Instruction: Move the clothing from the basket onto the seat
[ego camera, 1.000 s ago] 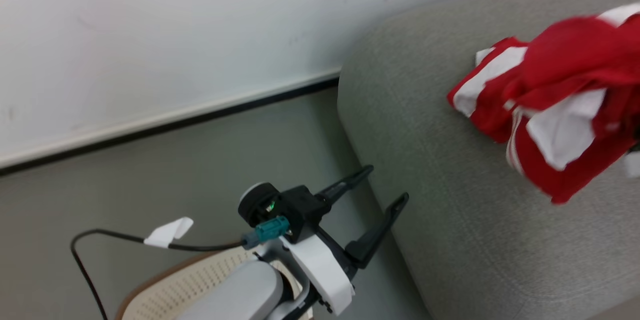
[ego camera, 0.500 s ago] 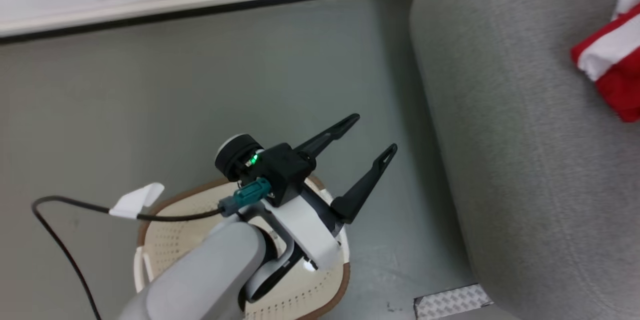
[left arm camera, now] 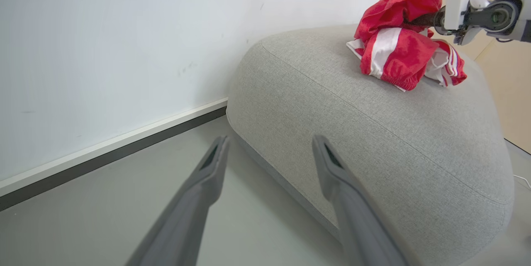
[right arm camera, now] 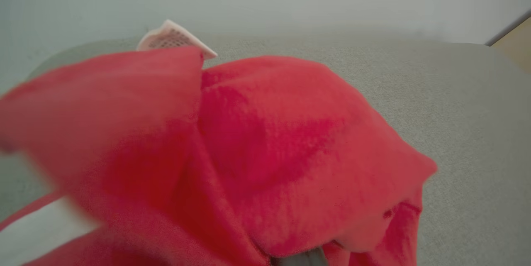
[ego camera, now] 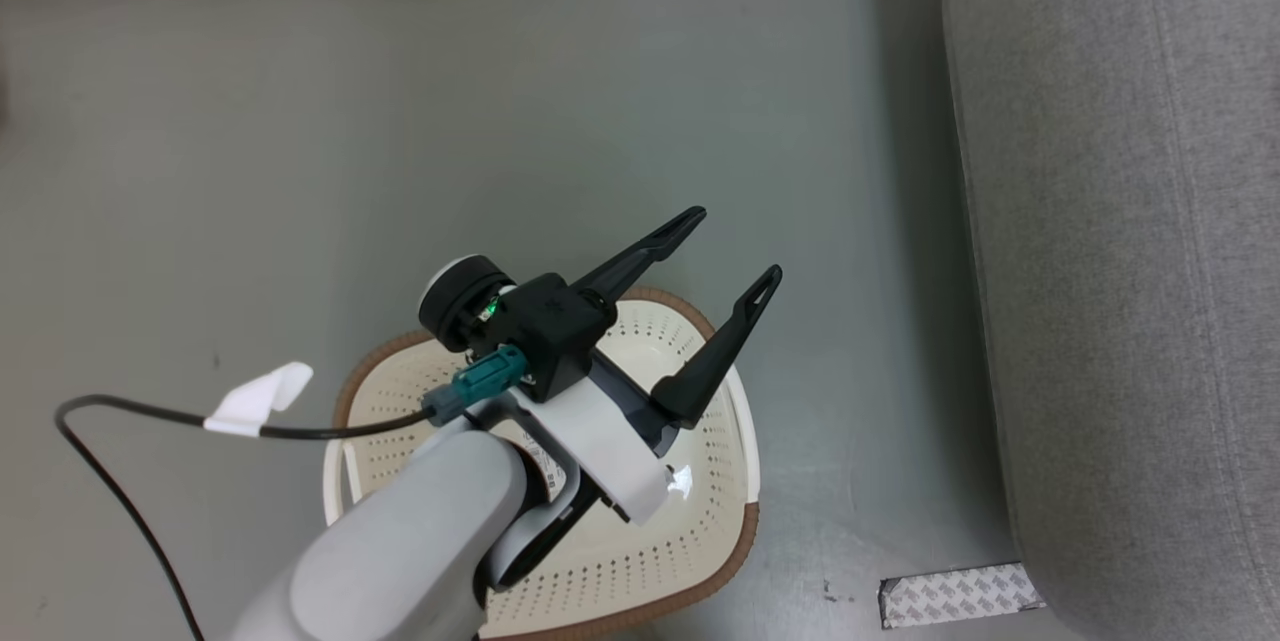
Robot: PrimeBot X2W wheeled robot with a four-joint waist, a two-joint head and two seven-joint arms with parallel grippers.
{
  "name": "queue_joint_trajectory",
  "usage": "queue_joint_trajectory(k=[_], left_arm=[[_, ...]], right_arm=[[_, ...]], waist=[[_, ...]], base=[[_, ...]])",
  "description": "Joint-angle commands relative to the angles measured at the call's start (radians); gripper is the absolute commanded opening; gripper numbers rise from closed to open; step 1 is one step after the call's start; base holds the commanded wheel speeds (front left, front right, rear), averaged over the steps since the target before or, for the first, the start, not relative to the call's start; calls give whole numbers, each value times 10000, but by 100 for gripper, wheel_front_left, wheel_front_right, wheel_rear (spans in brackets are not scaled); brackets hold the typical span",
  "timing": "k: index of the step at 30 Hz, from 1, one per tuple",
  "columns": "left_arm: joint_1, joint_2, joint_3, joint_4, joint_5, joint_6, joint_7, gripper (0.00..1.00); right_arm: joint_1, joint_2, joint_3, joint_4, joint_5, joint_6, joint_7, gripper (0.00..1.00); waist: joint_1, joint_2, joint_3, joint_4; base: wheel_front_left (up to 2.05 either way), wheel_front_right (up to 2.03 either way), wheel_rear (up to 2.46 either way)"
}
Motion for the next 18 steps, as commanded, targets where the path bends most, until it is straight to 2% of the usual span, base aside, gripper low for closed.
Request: queue_joint_trajectory(k=[1, 2, 8, 14, 18], left_arm=[[0, 22, 23, 59, -60, 31, -43, 100], [12, 3, 17, 94, -86, 36, -76, 100], [207, -84, -26, 413, -206, 26, -227, 100], [745, -54, 126, 866, -542, 145, -540, 100], [1295, 116, 354, 1073, -808, 328, -752, 100]], right_arm=[[-152, -65, 93, 89, 107, -26, 143, 62], [-187, -95, 205, 118, 157, -26, 330, 100], [-155, -188, 866, 167, 572, -26, 1140, 100], [345, -314, 1644, -85, 789, -26, 1724, 100], [708, -521, 2228, -844, 867, -26, 1548, 100]], waist=[[-1, 0, -78, -24], [-1, 0, -141, -33], [-1, 0, -795, -149], [-1, 0, -2172, -318], [-1, 0, -3272, -379]], base=[[0, 0, 0], [0, 0, 0], [0, 0, 0], [0, 0, 0], [0, 0, 0]])
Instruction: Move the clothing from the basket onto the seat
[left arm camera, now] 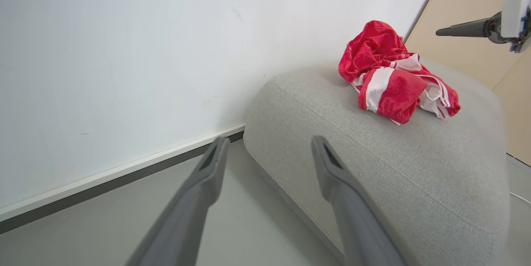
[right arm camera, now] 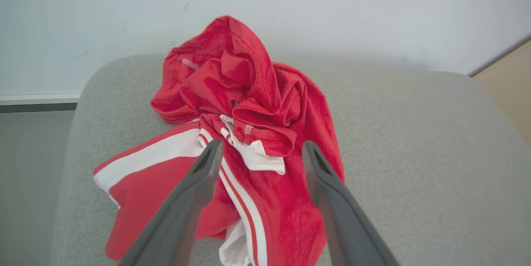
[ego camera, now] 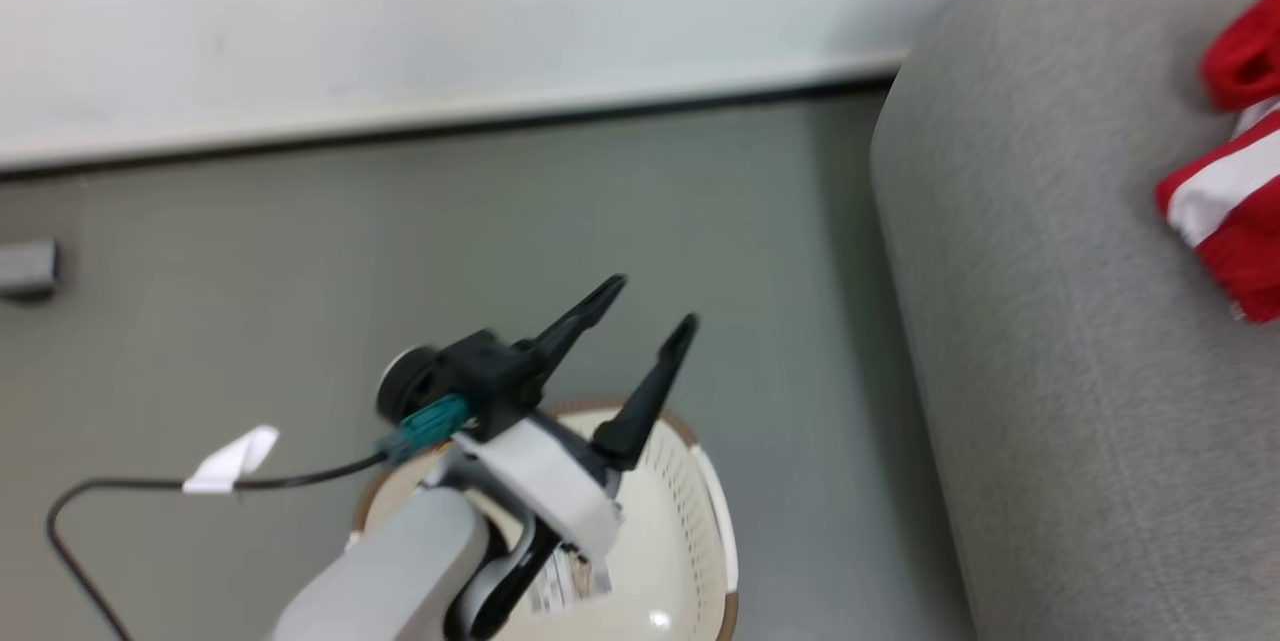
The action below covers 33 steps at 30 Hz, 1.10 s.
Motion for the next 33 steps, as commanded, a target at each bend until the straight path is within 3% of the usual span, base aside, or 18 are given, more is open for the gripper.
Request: queue_joint_trajectory(k=[1, 7, 13, 25, 33], left_arm=[[314, 150, 98, 45, -127, 102, -109, 100], [1152, 542, 711, -27, -557, 563, -306, 100], [2009, 1033, 1380, -267, -804, 1071, -415, 100], [3584, 1604, 2929, -824, -1036, 1856, -517, 100], [4924, 1240, 4462, -1362, -368, 1999, -511, 100]], right_arm=[[300, -104, 171, -261, 42, -25, -118, 100], [946, -147, 522, -1669, 324, -25, -922, 100], [1917, 353, 275, -2999, 337, -25, -1943, 100], [4905, 2752, -1077, -5109, -690, -23, -3827, 100], [7235, 4240, -1189, -5934, -1470, -23, -4941, 100]], waist=[[2, 0, -1116, -108], [2, 0, -2497, 81], [2, 0, -3427, 386], [2, 0, -4020, 864], [2, 0, -4156, 1076]], base=[[0, 0, 0], [0, 0, 0], [0, 0, 0], [0, 0, 0], [0, 0, 0]])
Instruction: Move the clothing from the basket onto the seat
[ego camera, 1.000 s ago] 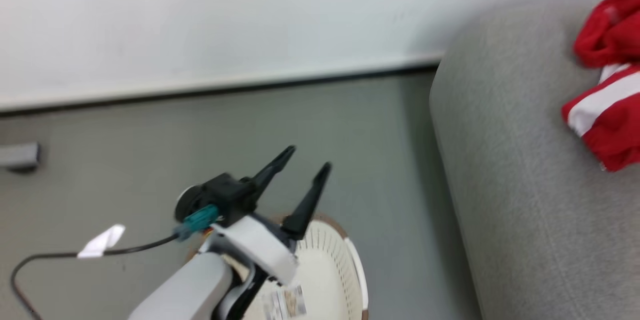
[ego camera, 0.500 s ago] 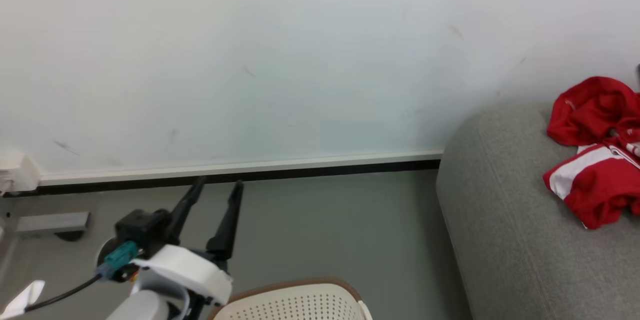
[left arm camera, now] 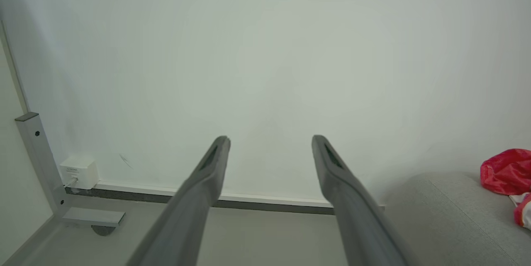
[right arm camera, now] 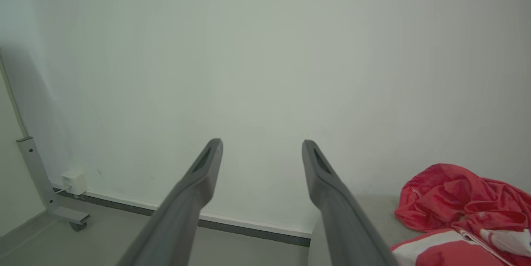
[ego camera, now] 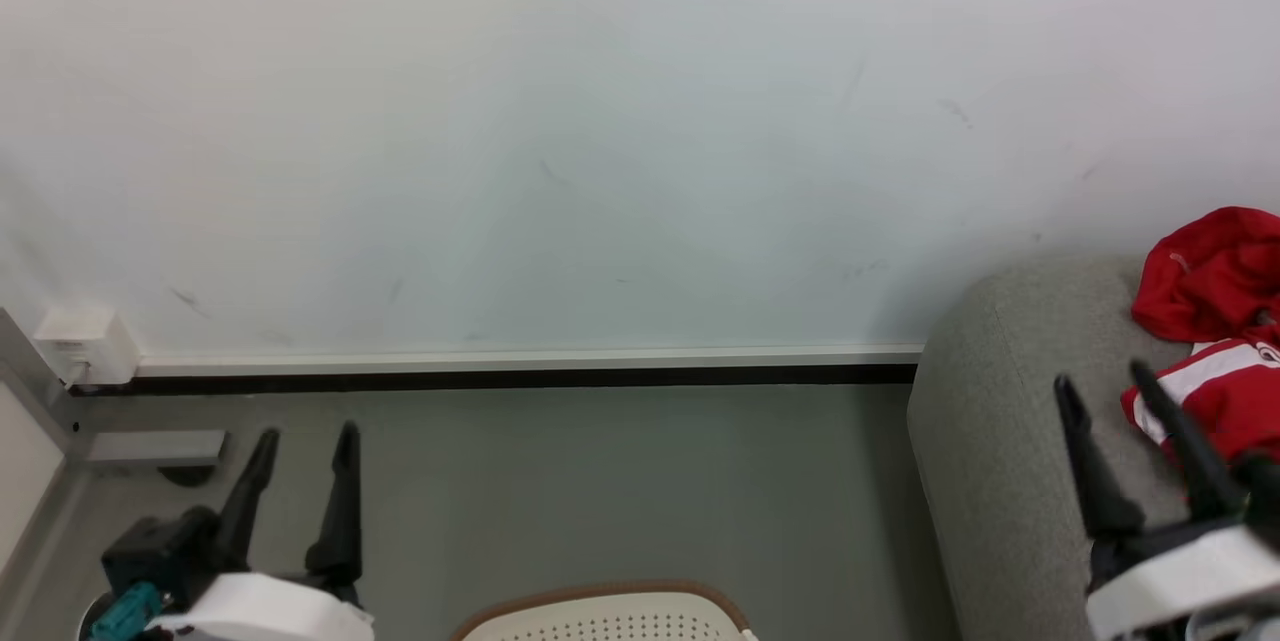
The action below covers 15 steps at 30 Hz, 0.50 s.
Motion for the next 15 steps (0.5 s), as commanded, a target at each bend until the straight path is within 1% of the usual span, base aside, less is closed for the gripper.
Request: queue_joint_trajectory(k=[1, 6, 8, 15], left_arm=[[147, -22, 74, 23, 161, -42, -3, 100], [742, -522, 589, 476, 571, -345, -4, 100], [882, -707, 807, 618, 801, -499, -5, 100], [1326, -1478, 1571, 1109, 1411, -991, -5, 100]], right_arm=[[217, 36, -41, -26, -54, -23, -116, 100], [1266, 654, -113, 235, -302, -23, -878, 100], [1487, 762, -92, 415, -456, -25, -1035, 100], [1507, 1113, 4, 1007, -751, -23, -1262, 100]], waist=[[1, 0, -7, 18], [1, 0, -34, 15], [1, 0, -32, -27], [1, 0, -56, -220]], base=[[0, 0, 0], [0, 0, 0], [0, 0, 0], [0, 0, 0]])
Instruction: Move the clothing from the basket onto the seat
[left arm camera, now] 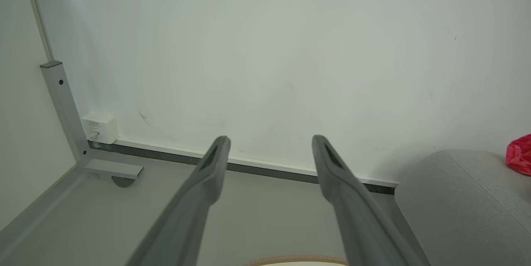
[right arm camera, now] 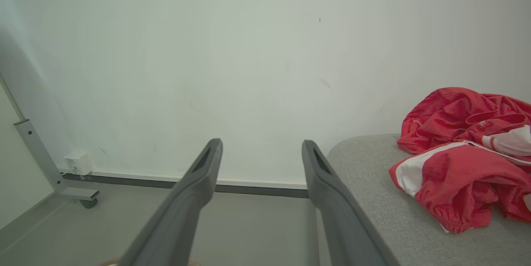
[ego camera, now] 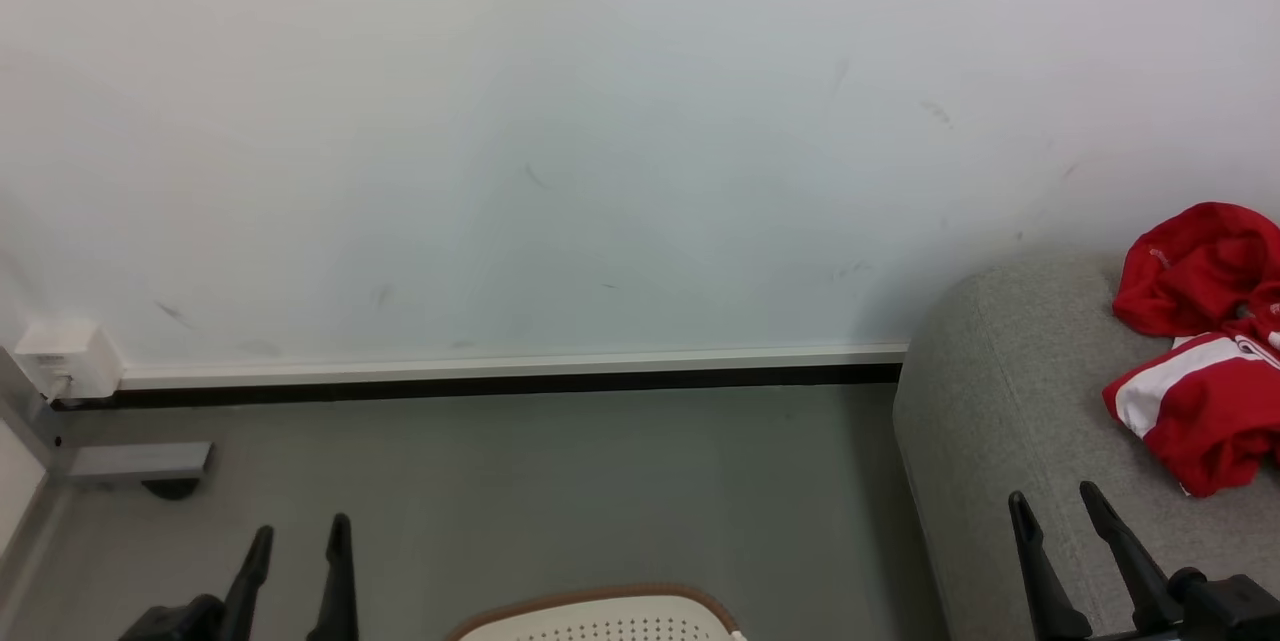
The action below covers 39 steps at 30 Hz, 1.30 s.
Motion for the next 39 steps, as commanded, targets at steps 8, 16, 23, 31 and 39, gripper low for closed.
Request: queue_joint_trajectory(k=[8, 16, 23, 31, 39], left_arm=[[287, -565, 577, 342, 692, -509, -4, 100], [250, -930, 971, 515, 1216, -904, -4, 100], [275, -1187, 1220, 645, 1537, -1158, -3, 100], [240, -1398, 1507, 773, 1860, -1365, -4, 100], [221, -1586, 1620, 973, 1925, -1544, 4, 0]], right_arm=[[-304, 97, -2, -35, -204, -23, -68, 100], [-330, 98, 32, -71, -210, -23, -72, 100], [-293, 96, 17, -41, -151, -23, -73, 100], [-301, 142, -9, -23, -148, -23, -73, 100], [-179, 202, 16, 38, -143, 2, -30, 0]], waist=[[1, 0, -62, -64], [1, 0, -80, -21], [1, 0, -57, -7], [1, 0, -44, -21], [1, 0, -35, -20]], base=[[0, 0, 0], [0, 0, 0], [0, 0, 0], [0, 0, 0], [0, 0, 0]])
